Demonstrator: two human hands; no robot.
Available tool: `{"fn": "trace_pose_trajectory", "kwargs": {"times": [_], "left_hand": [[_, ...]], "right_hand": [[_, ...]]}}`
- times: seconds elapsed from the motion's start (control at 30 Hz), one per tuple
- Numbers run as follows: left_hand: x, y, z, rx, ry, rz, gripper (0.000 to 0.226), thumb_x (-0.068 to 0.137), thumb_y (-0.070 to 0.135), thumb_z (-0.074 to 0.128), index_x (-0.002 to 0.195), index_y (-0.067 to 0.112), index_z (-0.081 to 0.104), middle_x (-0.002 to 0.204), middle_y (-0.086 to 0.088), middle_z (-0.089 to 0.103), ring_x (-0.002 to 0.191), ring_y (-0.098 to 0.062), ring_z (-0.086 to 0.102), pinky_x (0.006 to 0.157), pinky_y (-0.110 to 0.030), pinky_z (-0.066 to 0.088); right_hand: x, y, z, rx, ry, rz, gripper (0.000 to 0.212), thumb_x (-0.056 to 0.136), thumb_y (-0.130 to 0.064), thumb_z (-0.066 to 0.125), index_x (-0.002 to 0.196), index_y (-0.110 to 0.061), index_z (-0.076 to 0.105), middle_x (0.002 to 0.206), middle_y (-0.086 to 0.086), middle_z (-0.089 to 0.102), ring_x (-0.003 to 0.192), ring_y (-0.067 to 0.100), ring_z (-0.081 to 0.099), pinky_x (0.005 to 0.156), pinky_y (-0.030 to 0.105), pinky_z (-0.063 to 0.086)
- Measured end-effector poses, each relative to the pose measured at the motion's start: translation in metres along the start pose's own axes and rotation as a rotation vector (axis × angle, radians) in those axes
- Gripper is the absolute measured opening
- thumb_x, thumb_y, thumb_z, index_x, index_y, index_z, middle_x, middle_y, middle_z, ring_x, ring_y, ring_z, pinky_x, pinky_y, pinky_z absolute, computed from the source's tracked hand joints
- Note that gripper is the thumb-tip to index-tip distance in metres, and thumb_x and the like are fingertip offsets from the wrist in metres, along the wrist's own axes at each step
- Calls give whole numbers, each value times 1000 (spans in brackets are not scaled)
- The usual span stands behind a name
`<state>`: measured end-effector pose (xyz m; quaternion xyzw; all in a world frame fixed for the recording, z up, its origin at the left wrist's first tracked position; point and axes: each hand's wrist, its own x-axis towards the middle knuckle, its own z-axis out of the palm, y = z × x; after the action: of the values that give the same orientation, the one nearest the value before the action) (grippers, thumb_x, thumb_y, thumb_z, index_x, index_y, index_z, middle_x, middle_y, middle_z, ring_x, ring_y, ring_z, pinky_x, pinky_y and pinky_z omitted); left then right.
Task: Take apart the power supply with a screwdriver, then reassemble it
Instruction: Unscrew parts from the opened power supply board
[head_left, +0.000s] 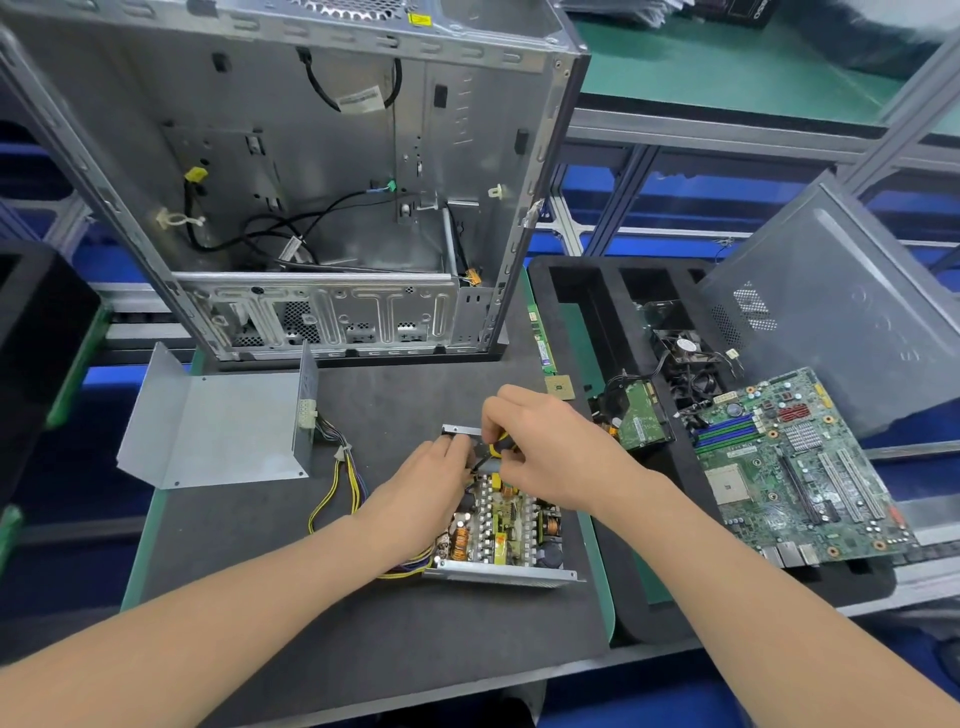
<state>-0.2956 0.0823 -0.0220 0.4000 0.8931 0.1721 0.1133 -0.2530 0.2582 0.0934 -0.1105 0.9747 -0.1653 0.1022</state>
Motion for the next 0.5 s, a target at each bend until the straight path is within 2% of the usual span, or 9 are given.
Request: {"fn": "trace_pose_trajectory", "kwargs": {"times": [0.17, 0.27, 0.33, 0.4, 0.5], "left_hand": [[-1, -4, -9, -141, -27, 13, 11, 110, 20, 43, 117, 14, 48, 115, -4, 56, 103, -21, 53, 84, -31, 42], [-4, -8, -16, -185, -54, 28, 12, 110, 27, 41, 115, 17, 45, 114, -2, 57, 105, -21, 54, 89, -36, 46], [-8, -10, -21, -219, -60, 29, 17, 109, 31, 42, 121, 19, 47, 115, 0, 58, 106, -18, 54, 91, -39, 48], [-12, -12, -26, -282, -32, 29, 25, 107, 31, 46, 131, 24, 50, 117, 5, 62, 108, -14, 57, 93, -33, 48], [-20, -20, -35, -357, 62, 46, 38, 102, 19, 55, 138, 29, 57, 122, 11, 67, 105, -2, 60, 91, -13, 42]], "right_hand": [[7, 0, -4, -32, -21, -3, 22, 92, -10, 63, 106, -18, 48, 102, 1, 57, 91, 29, 59, 76, 48, 53], [12, 0, -5, -100, -9, -7, 22, 102, -29, 60, 108, -18, 43, 97, 2, 60, 87, 32, 59, 66, 40, 47], [15, -4, -4, -202, -12, -14, 28, 106, -41, 54, 110, -17, 41, 92, 4, 62, 84, 36, 60, 61, 37, 41], [15, -6, -1, -257, 5, -30, 30, 108, -46, 48, 109, -17, 39, 87, 4, 63, 78, 36, 62, 61, 38, 44], [12, -6, -1, -164, 18, -13, 23, 99, -35, 52, 102, -21, 33, 76, 4, 59, 67, 35, 58, 52, 37, 40]]}}
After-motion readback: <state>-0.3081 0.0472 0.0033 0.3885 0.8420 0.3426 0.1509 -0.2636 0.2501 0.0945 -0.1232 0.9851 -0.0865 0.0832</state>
